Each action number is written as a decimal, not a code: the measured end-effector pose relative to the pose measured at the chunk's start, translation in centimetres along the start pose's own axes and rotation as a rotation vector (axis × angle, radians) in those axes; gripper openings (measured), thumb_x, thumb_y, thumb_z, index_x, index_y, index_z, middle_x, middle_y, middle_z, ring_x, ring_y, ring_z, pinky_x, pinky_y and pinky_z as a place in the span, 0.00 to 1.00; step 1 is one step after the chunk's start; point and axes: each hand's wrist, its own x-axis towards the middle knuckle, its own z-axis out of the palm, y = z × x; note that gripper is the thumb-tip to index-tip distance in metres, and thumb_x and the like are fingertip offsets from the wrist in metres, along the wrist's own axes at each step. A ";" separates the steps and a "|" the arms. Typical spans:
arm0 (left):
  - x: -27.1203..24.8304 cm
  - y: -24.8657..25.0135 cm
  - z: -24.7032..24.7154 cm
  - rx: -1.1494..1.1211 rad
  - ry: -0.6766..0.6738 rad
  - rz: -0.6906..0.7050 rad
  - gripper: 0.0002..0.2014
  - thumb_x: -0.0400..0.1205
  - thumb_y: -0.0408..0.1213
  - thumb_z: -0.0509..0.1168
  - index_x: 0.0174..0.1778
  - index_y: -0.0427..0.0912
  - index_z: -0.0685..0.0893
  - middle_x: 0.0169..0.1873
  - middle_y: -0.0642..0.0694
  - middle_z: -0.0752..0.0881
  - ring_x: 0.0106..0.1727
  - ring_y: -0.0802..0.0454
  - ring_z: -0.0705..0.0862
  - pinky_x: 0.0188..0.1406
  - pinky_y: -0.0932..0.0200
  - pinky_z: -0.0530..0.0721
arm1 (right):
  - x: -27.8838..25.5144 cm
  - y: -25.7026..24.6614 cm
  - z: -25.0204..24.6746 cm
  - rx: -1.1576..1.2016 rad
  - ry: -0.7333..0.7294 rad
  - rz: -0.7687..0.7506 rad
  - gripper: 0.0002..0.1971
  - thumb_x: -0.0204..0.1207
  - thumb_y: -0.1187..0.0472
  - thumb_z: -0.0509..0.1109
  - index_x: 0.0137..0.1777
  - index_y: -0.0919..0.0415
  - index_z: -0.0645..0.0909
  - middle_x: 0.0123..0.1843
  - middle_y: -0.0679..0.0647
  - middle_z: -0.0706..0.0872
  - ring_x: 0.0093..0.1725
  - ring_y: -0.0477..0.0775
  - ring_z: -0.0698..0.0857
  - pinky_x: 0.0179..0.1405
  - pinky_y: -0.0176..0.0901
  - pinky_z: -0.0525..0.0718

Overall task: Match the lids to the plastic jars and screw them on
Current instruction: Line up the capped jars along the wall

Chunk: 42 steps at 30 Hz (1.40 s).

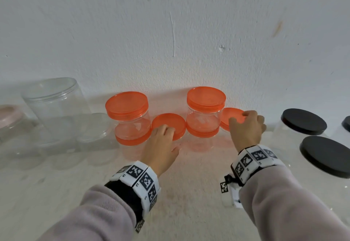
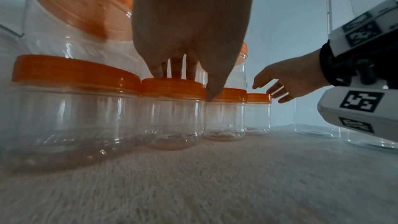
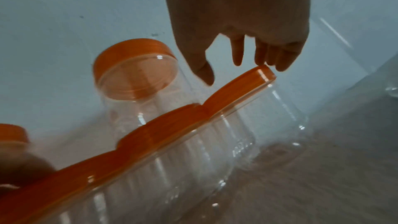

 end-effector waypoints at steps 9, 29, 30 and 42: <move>0.1 -0.4 0.1 0.039 -0.018 0.026 0.27 0.82 0.42 0.64 0.77 0.45 0.65 0.73 0.50 0.66 0.74 0.50 0.65 0.71 0.60 0.67 | 2.4 1.1 0.0 -0.053 -0.314 0.104 0.54 0.65 0.51 0.83 0.84 0.54 0.51 0.80 0.59 0.57 0.77 0.66 0.61 0.70 0.67 0.68; -0.6 -0.3 -1.4 -0.020 -0.272 -0.008 0.39 0.82 0.45 0.65 0.84 0.41 0.51 0.82 0.47 0.50 0.84 0.47 0.50 0.79 0.53 0.58 | -7.5 -1.2 -4.7 0.367 0.012 0.108 0.55 0.63 0.46 0.81 0.84 0.54 0.49 0.78 0.51 0.57 0.75 0.58 0.63 0.74 0.62 0.68; -0.7 -0.3 -1.7 -0.041 -0.286 -0.010 0.39 0.82 0.44 0.65 0.84 0.42 0.50 0.83 0.47 0.49 0.84 0.47 0.50 0.80 0.52 0.58 | -8.5 -1.6 -5.1 0.399 0.001 0.067 0.55 0.62 0.46 0.81 0.84 0.52 0.49 0.77 0.49 0.58 0.74 0.57 0.64 0.72 0.59 0.70; -2.7 -1.8 -6.0 -0.567 -0.172 -0.064 0.50 0.70 0.42 0.79 0.82 0.54 0.53 0.80 0.56 0.64 0.79 0.59 0.63 0.80 0.50 0.65 | -13.1 -6.9 -2.5 0.414 -0.373 -0.187 0.55 0.62 0.47 0.83 0.83 0.53 0.52 0.76 0.47 0.61 0.76 0.50 0.66 0.75 0.55 0.71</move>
